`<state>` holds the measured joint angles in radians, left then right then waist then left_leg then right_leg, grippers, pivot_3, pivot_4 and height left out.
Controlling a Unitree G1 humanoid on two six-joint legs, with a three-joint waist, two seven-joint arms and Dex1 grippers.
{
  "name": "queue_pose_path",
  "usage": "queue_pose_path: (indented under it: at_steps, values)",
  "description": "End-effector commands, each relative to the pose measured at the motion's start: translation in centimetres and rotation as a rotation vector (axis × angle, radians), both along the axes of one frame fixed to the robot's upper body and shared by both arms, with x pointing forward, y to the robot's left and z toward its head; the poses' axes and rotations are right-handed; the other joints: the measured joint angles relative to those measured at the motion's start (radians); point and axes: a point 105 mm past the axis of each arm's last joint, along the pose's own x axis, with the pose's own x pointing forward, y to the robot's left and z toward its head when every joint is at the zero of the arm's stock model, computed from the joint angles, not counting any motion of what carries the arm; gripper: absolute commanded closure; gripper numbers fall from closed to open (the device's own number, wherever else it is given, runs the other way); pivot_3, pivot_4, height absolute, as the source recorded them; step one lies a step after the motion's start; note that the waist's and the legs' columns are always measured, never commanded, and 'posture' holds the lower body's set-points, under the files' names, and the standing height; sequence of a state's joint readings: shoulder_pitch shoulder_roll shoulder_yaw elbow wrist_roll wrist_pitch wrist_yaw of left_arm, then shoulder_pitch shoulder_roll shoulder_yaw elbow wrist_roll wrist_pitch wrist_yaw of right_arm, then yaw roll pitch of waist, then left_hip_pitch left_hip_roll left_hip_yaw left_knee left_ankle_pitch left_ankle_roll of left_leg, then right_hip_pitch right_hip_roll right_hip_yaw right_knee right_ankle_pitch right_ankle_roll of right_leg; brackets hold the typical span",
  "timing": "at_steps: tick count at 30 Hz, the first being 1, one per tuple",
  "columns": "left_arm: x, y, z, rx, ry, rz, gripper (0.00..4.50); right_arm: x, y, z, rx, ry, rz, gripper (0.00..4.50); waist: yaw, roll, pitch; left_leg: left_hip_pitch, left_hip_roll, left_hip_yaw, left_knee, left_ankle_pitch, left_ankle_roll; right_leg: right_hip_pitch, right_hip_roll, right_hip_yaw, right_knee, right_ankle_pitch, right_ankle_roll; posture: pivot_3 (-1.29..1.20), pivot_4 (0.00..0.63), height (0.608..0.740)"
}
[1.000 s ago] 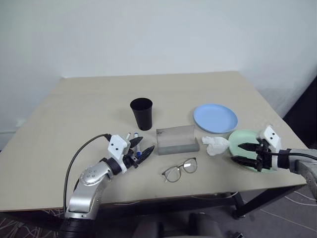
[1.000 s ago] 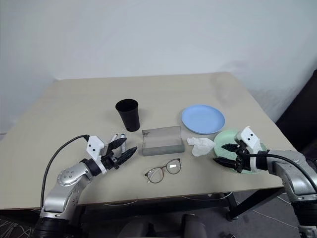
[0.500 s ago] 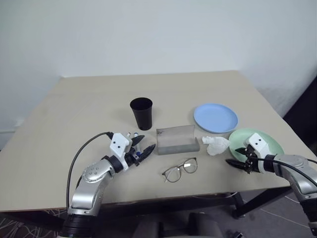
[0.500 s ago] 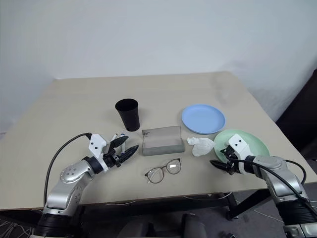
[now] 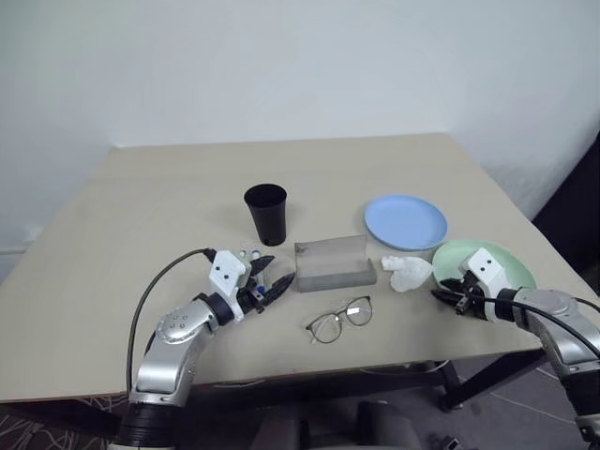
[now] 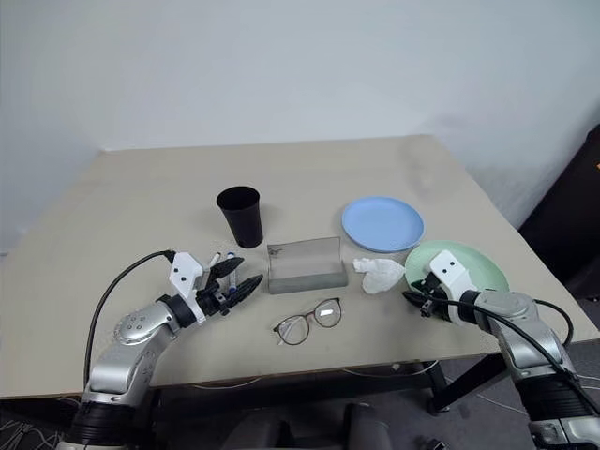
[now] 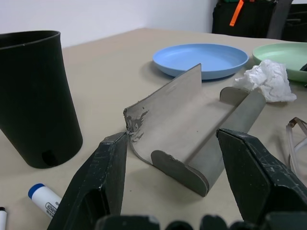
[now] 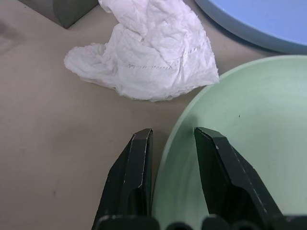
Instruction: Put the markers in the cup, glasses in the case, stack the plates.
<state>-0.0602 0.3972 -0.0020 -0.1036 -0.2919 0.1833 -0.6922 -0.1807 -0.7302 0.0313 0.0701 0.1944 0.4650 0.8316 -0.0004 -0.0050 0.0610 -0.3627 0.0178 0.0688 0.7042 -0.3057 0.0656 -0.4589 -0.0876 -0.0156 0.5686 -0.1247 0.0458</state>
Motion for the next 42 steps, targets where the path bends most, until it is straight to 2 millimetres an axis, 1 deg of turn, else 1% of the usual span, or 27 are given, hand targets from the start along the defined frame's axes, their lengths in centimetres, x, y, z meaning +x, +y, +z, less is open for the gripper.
queue_pose_path:
  at_steps: [1,2,5,7,9,12,14,15,17,18,20,21,23,24,25,29,32,34,36,37,38,42]
  values:
    - [0.5,-0.2,1.2,0.008,-0.051,-0.011,1.41,0.8,-0.8,1.0,-0.023,-0.038,-0.038,3.42,0.0,0.0,0.0,0.0,0.0,0.001,0.0,0.0,0.0,-0.001,0.0,0.0,0.0,0.0,0.0,0.0,0.0,0.74]
    - [0.5,-0.2,1.1,0.008,-0.051,-0.011,1.41,1.0,-1.0,1.0,-0.028,-0.038,-0.047,3.56,0.0,0.0,0.0,0.0,0.0,0.001,0.0,0.0,0.0,-0.001,0.0,0.0,0.0,0.0,0.0,0.0,0.0,0.74]
    - [0.5,-0.1,1.1,0.009,-0.052,-0.008,1.41,1.4,-1.5,1.1,-0.053,-0.039,-0.081,4.45,-0.002,-0.002,0.0,-0.001,0.003,0.005,0.0,0.0,0.0,0.0,0.0,0.0,-0.001,0.0,0.0,0.0,0.0,0.74]
    - [0.5,-0.1,1.1,0.01,-0.052,-0.006,1.41,1.6,-1.7,1.2,-0.057,-0.043,-0.089,4.48,-0.01,0.001,-0.001,-0.002,0.011,0.009,0.0,0.0,0.0,0.0,0.001,-0.005,-0.007,0.0,0.0,0.0,0.0,0.74]
    - [0.6,-0.1,1.1,0.01,-0.052,-0.005,1.41,1.8,-1.9,1.4,-0.068,-0.049,-0.096,4.48,-0.011,0.002,0.0,-0.006,0.018,0.009,0.0,0.0,0.0,0.0,0.0,-0.016,-0.017,0.0,0.0,0.0,0.0,0.74]
    - [0.6,-0.1,1.1,0.009,-0.053,-0.005,1.41,2.1,-2.2,1.6,-0.084,-0.058,-0.106,4.48,-0.01,0.002,-0.001,-0.006,0.021,0.011,0.0,0.0,0.0,-0.001,-0.002,-0.023,-0.017,0.001,-0.001,0.0,0.0,0.74]
    - [0.6,-0.2,1.1,0.009,-0.053,-0.005,1.41,2.5,-2.5,1.8,-0.106,-0.071,-0.124,4.48,-0.01,0.003,0.0,-0.007,0.023,0.013,0.0,0.0,0.0,-0.001,-0.003,-0.026,-0.018,0.003,-0.004,0.0,0.0,0.74]
    - [0.6,-0.2,1.0,0.009,-0.054,-0.005,1.41,2.7,-2.9,1.8,-0.122,-0.072,-0.146,4.48,-0.011,0.004,-0.001,-0.007,0.025,0.014,0.0,0.0,-0.001,-0.001,-0.003,-0.028,-0.019,0.003,-0.005,0.0,0.0,0.74]
    - [0.7,-0.3,1.1,0.008,-0.055,-0.006,1.41,3.3,-3.8,1.8,-0.157,-0.076,-0.197,4.48,-0.011,0.006,-0.001,-0.01,0.028,0.015,0.0,0.0,-0.001,-0.001,-0.002,-0.033,-0.025,0.01,-0.013,0.0,0.0,0.74]
    - [0.7,-0.3,1.1,0.007,-0.056,-0.006,1.41,3.6,-4.2,1.9,-0.169,-0.082,-0.218,4.48,-0.01,0.006,-0.001,-0.012,0.029,0.015,0.0,0.0,-0.001,-0.001,-0.003,-0.036,-0.03,0.014,-0.015,0.0,0.0,0.74]
    - [0.7,-0.3,1.0,0.007,-0.056,-0.007,1.41,4.3,-4.6,2.3,-0.191,-0.109,-0.245,4.48,-0.01,0.006,-0.001,-0.013,0.03,0.016,0.0,0.0,-0.001,-0.003,-0.005,-0.041,-0.031,0.016,-0.016,0.0,0.0,0.74]
    - [0.7,-0.4,1.0,0.007,-0.057,-0.008,1.41,4.7,-4.8,2.5,-0.2,-0.131,-0.252,4.48,-0.01,0.006,0.0,-0.013,0.03,0.017,0.0,0.0,-0.001,-0.003,-0.006,-0.043,-0.031,0.018,-0.018,0.0,0.0,0.74]
    - [0.7,-0.4,1.0,0.007,-0.057,-0.01,1.41,5.5,-5.0,3.1,-0.217,-0.173,-0.256,4.48,-0.011,0.007,0.0,-0.013,0.03,0.018,0.0,0.0,-0.001,-0.004,-0.01,-0.048,-0.031,0.018,-0.019,0.0,0.0,0.74]
    - [0.8,-0.5,1.0,0.007,-0.058,-0.011,1.41,6.0,-5.0,3.5,-0.228,-0.202,-0.251,4.48,-0.012,0.007,0.0,-0.013,0.03,0.02,0.0,0.0,-0.001,-0.004,-0.014,-0.053,-0.03,0.018,-0.019,0.0,0.0,0.74]
    - [0.8,-0.5,1.0,0.007,-0.058,-0.012,1.41,6.4,-4.8,4.1,-0.234,-0.237,-0.238,4.48,-0.015,0.008,0.0,-0.013,0.029,0.022,0.0,0.0,-0.001,-0.005,-0.015,-0.054,-0.03,0.019,-0.02,0.0,0.0,0.74]
    - [1.0,-0.5,1.2,0.008,-0.064,-0.016,1.41,8.3,-3.4,6.4,-0.217,-0.363,-0.149,4.48,-0.025,0.008,0.0,-0.012,0.028,0.027,0.0,0.001,-0.002,-0.006,-0.016,-0.054,-0.029,0.022,-0.023,0.0,0.0,0.74]
    - [1.2,-0.5,1.3,0.01,-0.068,-0.018,1.41,9.4,-1.1,8.4,-0.185,-0.453,-0.014,4.48,-0.032,0.008,0.0,-0.011,0.024,0.028,0.0,0.0,-0.003,-0.006,-0.015,-0.053,-0.029,0.032,-0.028,0.0,0.0,0.74]
    - [1.2,-0.5,1.3,0.011,-0.069,-0.018,1.41,9.6,-0.4,8.8,-0.172,-0.465,0.032,4.48,-0.035,0.007,0.001,-0.009,0.021,0.028,0.0,0.0,-0.004,-0.006,-0.014,-0.053,-0.027,0.035,-0.03,0.0,0.0,0.74]
    - [1.3,-0.5,1.3,0.012,-0.07,-0.02,1.41,9.9,2.1,9.3,-0.124,-0.455,0.161,4.48,-0.037,0.005,0.002,-0.003,0.019,0.026,0.0,-0.001,-0.004,-0.005,-0.014,-0.052,-0.02,0.036,-0.031,0.0,0.0,0.74]
    - [1.3,-0.5,1.4,0.012,-0.071,-0.02,1.41,10.0,2.9,9.3,-0.113,-0.448,0.209,4.48,-0.038,0.005,0.002,0.0,0.017,0.025,0.0,-0.002,-0.006,-0.004,-0.014,-0.05,-0.016,0.036,-0.031,0.0,0.0,0.74]
    - [1.3,-0.5,1.4,0.012,-0.072,-0.02,1.41,10.1,3.8,9.3,-0.108,-0.444,0.256,4.48,-0.04,0.005,0.002,0.002,0.017,0.024,0.0,-0.002,-0.007,-0.003,-0.014,-0.05,-0.014,0.036,-0.031,0.0,0.0,0.74]
    - [1.4,-0.5,1.6,0.013,-0.078,-0.018,1.41,10.7,5.9,8.8,-0.102,-0.422,0.346,4.48,-0.046,0.006,0.001,0.002,0.016,0.018,-0.003,-0.002,-0.007,-0.003,-0.013,-0.051,-0.013,0.037,-0.033,0.0,0.0,0.74]
